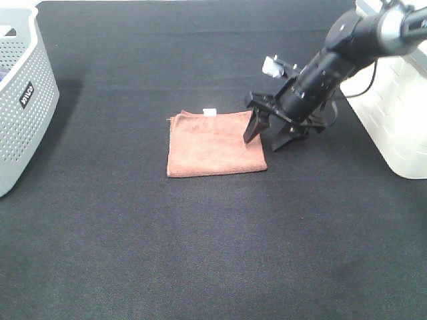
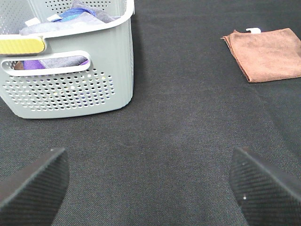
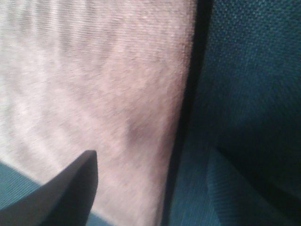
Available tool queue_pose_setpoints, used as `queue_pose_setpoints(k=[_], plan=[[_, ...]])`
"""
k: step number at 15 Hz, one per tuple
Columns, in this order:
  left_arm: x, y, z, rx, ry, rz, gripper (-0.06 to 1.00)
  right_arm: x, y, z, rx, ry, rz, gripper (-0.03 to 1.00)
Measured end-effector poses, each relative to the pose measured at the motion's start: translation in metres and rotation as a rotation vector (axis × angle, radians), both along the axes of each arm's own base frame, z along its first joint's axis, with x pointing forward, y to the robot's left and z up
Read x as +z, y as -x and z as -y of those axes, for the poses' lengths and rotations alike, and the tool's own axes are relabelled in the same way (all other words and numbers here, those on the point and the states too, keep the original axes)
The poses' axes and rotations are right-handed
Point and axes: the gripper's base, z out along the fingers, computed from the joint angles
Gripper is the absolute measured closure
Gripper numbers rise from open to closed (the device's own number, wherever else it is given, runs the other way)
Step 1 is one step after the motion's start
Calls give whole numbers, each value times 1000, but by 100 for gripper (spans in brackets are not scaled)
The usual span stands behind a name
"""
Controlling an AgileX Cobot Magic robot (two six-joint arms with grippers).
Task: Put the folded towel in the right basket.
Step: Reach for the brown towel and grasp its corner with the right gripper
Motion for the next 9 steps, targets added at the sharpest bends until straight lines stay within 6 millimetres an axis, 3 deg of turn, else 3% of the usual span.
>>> queue_pose_setpoints(k=[3,7,8,9], plan=[[0,0,0,0,0,0,7,-2,-2,-1,17,-12,15,34],[0,0,0,0,0,0,7,-7,0,-17,51,-30,39,56],[0,0,0,0,0,0,7,-7,0,-17,51,-30,39,56],[0,0,0,0,0,0,7,-9,1,-19,53,-32,33,66]])
